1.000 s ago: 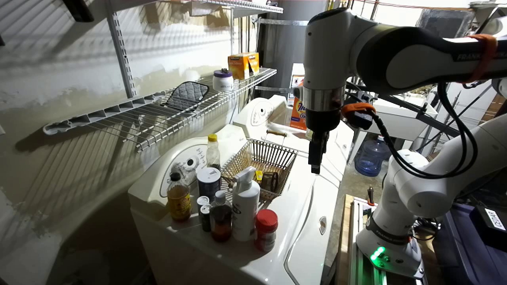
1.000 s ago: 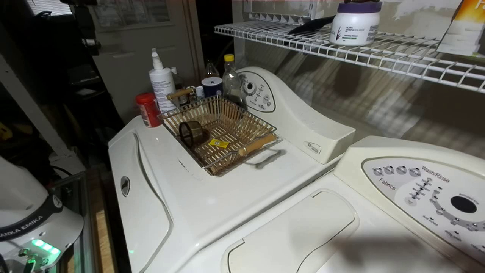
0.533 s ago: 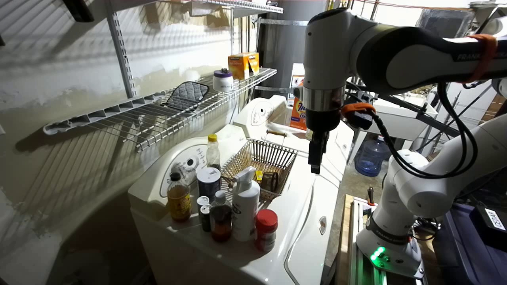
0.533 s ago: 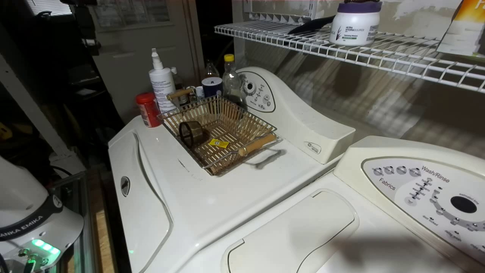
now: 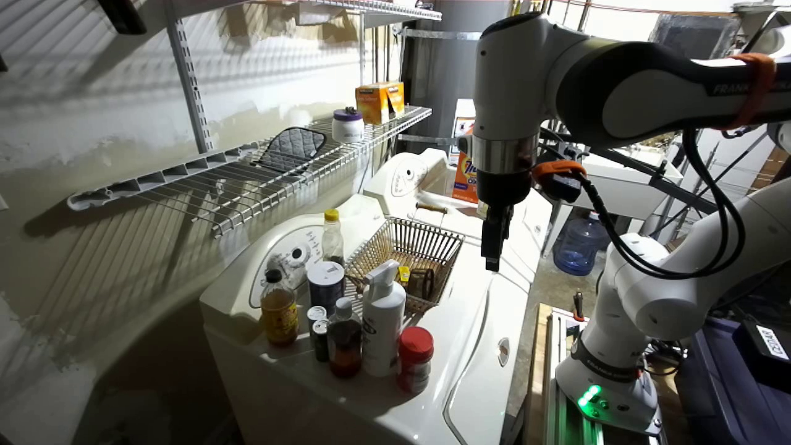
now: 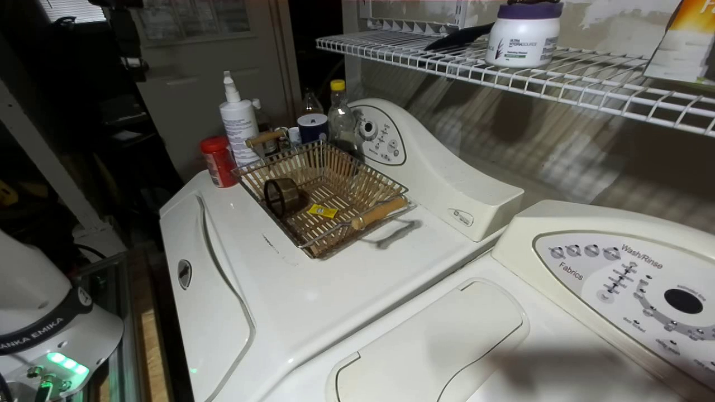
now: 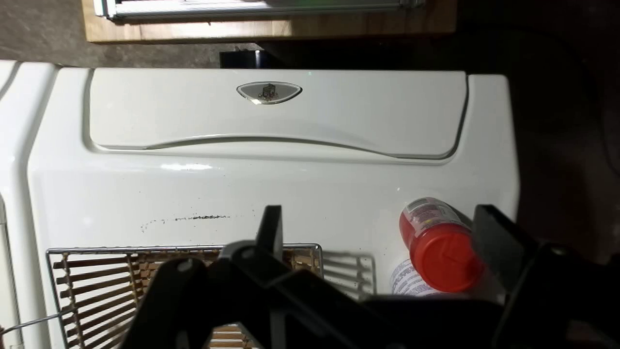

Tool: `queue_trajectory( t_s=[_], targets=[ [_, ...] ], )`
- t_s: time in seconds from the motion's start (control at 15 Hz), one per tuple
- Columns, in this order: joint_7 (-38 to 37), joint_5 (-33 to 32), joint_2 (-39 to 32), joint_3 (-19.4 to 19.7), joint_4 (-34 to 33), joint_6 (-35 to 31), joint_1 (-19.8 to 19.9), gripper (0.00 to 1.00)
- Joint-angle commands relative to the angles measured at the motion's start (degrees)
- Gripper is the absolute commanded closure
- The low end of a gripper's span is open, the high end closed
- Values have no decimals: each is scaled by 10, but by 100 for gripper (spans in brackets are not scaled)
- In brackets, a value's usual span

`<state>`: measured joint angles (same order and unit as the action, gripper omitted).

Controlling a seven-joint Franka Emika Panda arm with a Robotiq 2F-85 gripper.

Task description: Place the pot holder flat on the rack

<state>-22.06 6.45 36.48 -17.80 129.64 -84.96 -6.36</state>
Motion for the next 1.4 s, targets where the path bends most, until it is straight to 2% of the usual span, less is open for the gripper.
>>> queue_trajectory(
  t_s=[0.0, 0.33, 0.8, 1.2, 1.33],
  targets=[
    [-1, -1, -1, 2, -1, 1, -3, 0],
    [24, -9, -21, 18, -12, -37, 0, 0],
    [27, -10, -36, 23, -20, -41, 0, 0],
    [65, -160, -82, 17, -125, -69, 16, 0],
    [77, -186, -108, 25, -167, -95, 19, 0]
  ],
)
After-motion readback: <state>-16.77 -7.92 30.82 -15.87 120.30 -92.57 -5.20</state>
